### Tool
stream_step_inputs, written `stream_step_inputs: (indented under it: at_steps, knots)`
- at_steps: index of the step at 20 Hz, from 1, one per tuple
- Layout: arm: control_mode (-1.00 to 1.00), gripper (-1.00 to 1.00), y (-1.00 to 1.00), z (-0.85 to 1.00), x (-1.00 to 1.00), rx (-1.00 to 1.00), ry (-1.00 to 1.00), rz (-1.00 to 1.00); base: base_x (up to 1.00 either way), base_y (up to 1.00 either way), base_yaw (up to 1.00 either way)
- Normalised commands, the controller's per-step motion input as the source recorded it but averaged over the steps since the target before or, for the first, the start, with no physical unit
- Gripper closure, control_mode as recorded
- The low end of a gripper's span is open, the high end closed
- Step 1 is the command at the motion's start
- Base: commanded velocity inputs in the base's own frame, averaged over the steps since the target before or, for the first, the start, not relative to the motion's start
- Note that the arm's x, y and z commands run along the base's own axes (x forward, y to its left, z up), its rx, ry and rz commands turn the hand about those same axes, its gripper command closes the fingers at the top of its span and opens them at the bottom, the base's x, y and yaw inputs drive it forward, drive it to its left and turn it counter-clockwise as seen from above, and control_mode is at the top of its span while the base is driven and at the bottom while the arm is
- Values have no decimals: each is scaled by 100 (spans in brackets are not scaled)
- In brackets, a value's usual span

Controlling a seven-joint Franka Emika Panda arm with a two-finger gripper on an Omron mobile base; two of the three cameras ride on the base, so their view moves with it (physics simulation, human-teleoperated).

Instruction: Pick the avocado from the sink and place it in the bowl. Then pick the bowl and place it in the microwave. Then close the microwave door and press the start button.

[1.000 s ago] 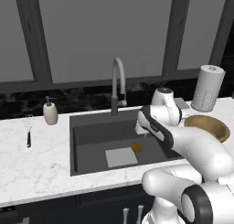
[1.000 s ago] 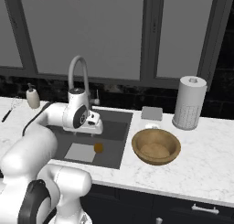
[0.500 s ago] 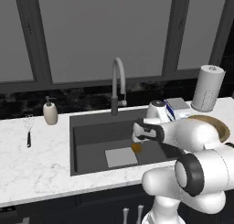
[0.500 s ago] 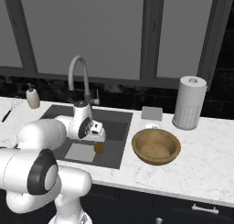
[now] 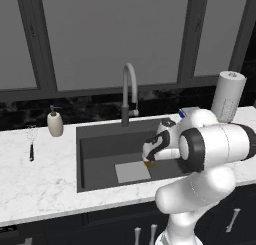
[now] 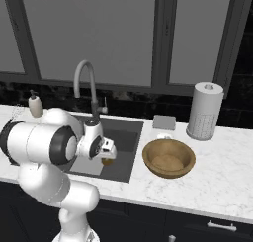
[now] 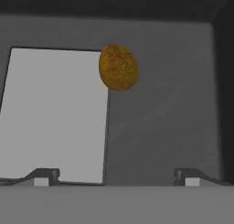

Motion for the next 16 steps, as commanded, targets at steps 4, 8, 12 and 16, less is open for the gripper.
stream_step_inputs:
  at_steps: [4, 8, 12, 16]
  knots:
    - [-100, -100, 0, -36, 69, 0, 1, 0, 0, 0, 0]
    - [-100, -100, 0, -37, 67, 0, 3, 0, 0, 0, 0]
    - [-100, -100, 0, -45, 64, 0, 4, 0, 0, 0, 0]
    - [-100, -100, 0, -51, 46, 0, 2, 0, 0, 0, 0]
